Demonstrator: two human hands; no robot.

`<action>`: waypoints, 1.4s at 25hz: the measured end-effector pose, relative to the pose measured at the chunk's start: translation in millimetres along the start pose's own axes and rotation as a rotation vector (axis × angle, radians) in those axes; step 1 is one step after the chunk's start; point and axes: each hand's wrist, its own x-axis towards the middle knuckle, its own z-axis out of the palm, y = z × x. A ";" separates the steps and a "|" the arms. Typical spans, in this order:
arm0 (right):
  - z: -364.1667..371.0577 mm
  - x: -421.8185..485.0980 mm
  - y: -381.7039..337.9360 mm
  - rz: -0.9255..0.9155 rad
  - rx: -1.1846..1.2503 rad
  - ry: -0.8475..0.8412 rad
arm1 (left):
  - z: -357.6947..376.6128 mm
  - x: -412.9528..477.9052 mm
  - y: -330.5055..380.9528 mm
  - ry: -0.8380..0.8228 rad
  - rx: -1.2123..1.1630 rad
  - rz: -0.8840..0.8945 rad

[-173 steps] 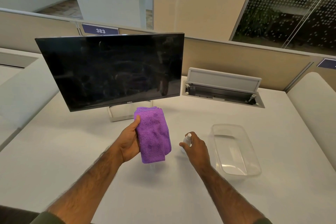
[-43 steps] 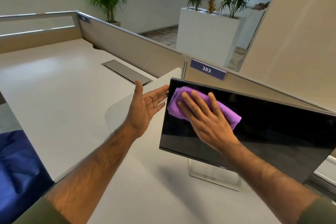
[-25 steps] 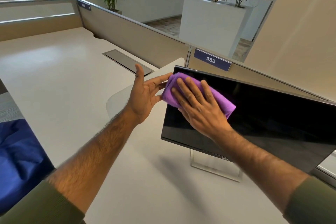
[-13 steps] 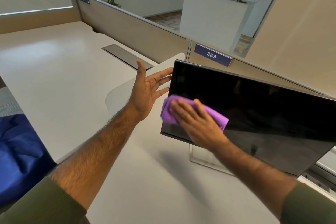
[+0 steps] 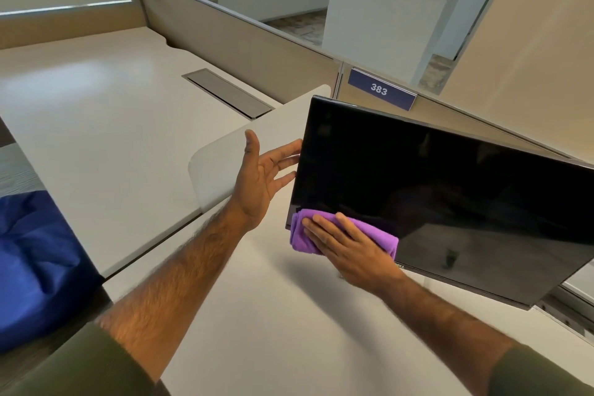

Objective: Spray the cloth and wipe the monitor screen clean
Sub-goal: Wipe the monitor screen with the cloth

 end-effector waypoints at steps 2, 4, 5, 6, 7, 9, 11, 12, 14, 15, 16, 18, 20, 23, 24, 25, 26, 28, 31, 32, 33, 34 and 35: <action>-14.7 12.0 20.4 0.105 -0.012 0.092 | 0.6 -0.3 -0.2 -0.001 0.001 -0.005; -34.3 26.1 52.2 0.298 0.017 0.202 | 2.2 -1.1 -1.4 0.005 -0.014 -0.015; -41.9 31.8 65.5 0.376 0.039 0.231 | 3.1 -2.1 -2.5 0.010 -0.022 -0.019; -46.2 36.4 73.3 0.425 0.068 0.244 | 3.2 -3.1 -3.6 0.012 -0.027 -0.019; -47.6 39.6 74.2 0.435 0.101 0.249 | 3.1 -3.8 -5.1 0.013 -0.032 -0.017; -39.7 39.6 55.7 0.345 0.139 0.234 | 2.0 -4.6 -7.8 0.008 -0.046 -0.015; -17.8 30.7 19.2 0.177 0.138 0.164 | 0.9 -5.0 -8.8 -0.004 -0.039 -0.011; -6.3 24.6 1.6 0.107 0.140 0.117 | 0.9 -5.5 -9.0 -0.009 -0.030 -0.007; 8.3 16.6 -19.6 0.048 0.128 0.052 | 0.6 -5.9 -10.0 -0.014 -0.019 0.002; 9.5 16.0 -21.1 0.050 0.118 0.041 | 0.8 -5.9 -10.4 -0.015 -0.013 0.005; 7.5 17.0 -17.4 0.049 0.103 0.038 | 0.9 -6.1 -10.6 -0.011 -0.008 0.008; -3.3 18.2 0.2 0.076 0.057 0.065 | 1.1 -6.0 -10.9 -0.004 -0.004 0.008; -18.7 15.6 26.9 0.233 0.046 0.140 | 2.8 -6.7 -10.2 0.003 -0.018 0.004; -36.5 4.5 65.6 0.636 0.114 0.265 | 5.0 -7.5 -8.3 0.000 -0.036 -0.006; -39.3 1.5 74.1 0.797 0.155 0.304 | 5.4 -7.4 -7.4 -0.005 -0.026 -0.011; -41.7 2.4 78.1 0.943 0.200 0.343 | 5.3 -7.2 -6.8 -0.008 -0.012 -0.011; -43.7 7.8 77.1 1.048 0.252 0.371 | 4.9 -7.5 -6.8 -0.005 0.001 -0.010; -49.0 29.1 62.7 1.080 0.343 0.379 | 2.0 -9.1 -8.4 0.009 0.013 -0.002; -48.4 56.4 36.4 0.922 0.361 0.366 | -1.5 -8.8 -11.2 -0.010 0.015 0.034; -47.3 56.5 38.9 0.928 0.362 0.373 | -3.1 -8.4 -10.6 -0.018 0.015 0.042; -47.1 50.5 47.4 0.993 0.361 0.396 | -3.1 -7.7 -9.1 -0.034 0.011 0.048; -46.5 40.7 56.4 1.107 0.360 0.419 | -3.2 -7.7 -7.3 -0.051 0.009 0.047; -43.8 25.6 64.7 1.263 0.358 0.449 | -0.6 -7.3 -6.4 -0.073 0.009 0.044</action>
